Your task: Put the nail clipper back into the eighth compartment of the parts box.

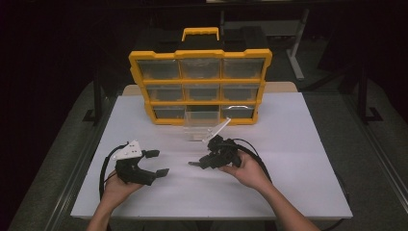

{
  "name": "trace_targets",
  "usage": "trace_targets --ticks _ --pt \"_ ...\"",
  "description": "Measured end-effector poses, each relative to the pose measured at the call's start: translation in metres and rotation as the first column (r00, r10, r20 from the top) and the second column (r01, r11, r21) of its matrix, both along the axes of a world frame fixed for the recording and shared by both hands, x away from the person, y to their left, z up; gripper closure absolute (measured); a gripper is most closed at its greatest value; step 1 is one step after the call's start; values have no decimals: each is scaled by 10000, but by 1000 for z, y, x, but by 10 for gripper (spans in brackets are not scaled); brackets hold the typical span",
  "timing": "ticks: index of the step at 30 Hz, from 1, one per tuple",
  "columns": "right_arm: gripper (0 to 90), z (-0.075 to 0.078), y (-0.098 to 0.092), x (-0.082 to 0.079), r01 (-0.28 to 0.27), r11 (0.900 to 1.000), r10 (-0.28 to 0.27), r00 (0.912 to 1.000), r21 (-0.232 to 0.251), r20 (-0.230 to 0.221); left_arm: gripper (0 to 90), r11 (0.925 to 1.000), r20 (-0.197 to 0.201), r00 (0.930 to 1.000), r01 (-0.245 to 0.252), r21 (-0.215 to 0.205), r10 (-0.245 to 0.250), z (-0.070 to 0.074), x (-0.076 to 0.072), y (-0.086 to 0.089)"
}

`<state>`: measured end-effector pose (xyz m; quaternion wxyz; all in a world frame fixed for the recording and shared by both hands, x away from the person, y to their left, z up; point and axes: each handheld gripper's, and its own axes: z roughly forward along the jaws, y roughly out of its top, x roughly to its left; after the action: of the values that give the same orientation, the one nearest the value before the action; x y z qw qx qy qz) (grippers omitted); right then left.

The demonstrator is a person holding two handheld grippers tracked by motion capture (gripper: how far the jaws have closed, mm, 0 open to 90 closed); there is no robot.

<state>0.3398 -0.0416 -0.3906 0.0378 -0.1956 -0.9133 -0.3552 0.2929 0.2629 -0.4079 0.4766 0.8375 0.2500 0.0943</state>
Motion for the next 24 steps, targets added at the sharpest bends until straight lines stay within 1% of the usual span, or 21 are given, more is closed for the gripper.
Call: trace_targets --ticks 3,5,7,9,10,12,16,24 --pt "781 3 -1 2 -34 10000 34 10000 34 52 199 10000 -23 10000 -54 -64 53 0 0 0" --pt "781 5 -3 3 33 10000 -33 10000 45 11 198 10000 -25 10000 -61 -50 61 0 -1 0" --pt "781 8 -4 5 5 9999 -6 10000 111 73 196 10000 51 10000 -39 -51 39 0 0 1" --pt "781 10 -5 6 93 9999 -94 10000 62 14 196 10000 108 9999 -16 -52 16 0 0 2" --pt "781 11 -5 7 45 9999 -45 10000 150 23 196 10000 82 10000 -26 -68 27 0 0 2" --pt "781 13 -6 9 74 9999 -74 10000 141 6 195 9999 54 10000 -82 -123 82 0 -1 2" --pt "781 19 -9 13 128 9997 -129 9999 217 15 196 9999 9 10000 -95 -67 95 1 -1 2" --pt "781 30 -13 18 171 9992 -175 9998 361 104 195 9998 60 9999 -105 -150 106 0 -1 3"
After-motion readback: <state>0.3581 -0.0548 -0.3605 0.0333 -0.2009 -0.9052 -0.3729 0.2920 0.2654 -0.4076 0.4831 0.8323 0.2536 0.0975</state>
